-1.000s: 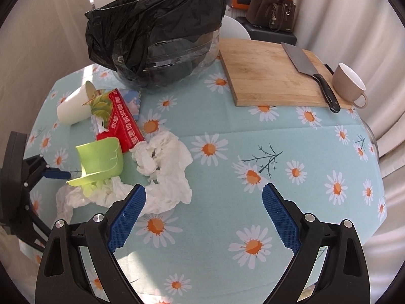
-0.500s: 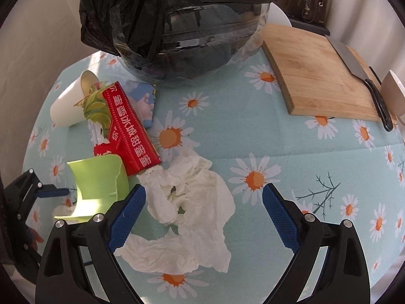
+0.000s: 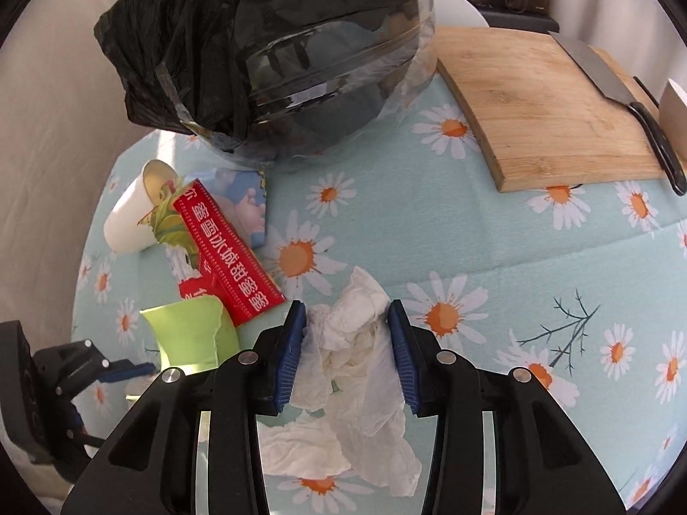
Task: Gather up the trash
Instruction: 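Close the right gripper on a crumpled white tissue while the left gripper grasps another tissue, then lift both held tissues and carry them toward the black bin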
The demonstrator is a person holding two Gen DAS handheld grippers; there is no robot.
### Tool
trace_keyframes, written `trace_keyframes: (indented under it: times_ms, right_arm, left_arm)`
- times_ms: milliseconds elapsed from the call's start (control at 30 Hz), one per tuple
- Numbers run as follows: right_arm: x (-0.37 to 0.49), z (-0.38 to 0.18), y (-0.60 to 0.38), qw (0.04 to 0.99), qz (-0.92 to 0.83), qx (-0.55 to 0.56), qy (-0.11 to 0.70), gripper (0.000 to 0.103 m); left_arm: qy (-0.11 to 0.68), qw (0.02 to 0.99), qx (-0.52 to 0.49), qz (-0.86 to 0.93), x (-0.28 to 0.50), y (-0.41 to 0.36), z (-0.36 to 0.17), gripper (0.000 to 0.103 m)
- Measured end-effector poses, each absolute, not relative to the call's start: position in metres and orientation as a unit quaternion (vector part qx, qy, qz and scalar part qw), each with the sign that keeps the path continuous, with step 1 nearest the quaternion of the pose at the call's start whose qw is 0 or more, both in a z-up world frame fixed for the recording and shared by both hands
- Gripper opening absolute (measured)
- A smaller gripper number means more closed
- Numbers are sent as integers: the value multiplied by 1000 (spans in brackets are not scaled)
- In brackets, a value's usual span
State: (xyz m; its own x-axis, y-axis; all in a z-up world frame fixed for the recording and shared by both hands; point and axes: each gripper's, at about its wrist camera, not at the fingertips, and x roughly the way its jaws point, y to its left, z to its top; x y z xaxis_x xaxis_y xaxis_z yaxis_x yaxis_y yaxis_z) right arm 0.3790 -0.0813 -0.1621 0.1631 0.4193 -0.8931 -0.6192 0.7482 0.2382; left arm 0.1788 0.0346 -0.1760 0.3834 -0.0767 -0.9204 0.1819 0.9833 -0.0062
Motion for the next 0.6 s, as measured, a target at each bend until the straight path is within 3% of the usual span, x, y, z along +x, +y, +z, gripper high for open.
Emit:
trace_keyframes:
  times_ms: [67, 133, 367, 600]
  right_arm:
    - [377, -152, -96, 765, 335, -67, 545, 37]
    - [377, -144, -109, 772, 326, -55, 543, 37]
    - [362, -118, -151, 794, 288, -41, 534, 38]
    - [331, -83, -158, 811, 289, -51, 506, 38]
  left_arm:
    - [561, 823, 18, -84, 178, 42, -173, 16]
    - [562, 822, -10, -91, 174, 48, -172, 16]
    - [564, 821, 31, -87, 146, 41, -167, 15]
    - [554, 826, -71, -80, 103, 60, -160, 15]
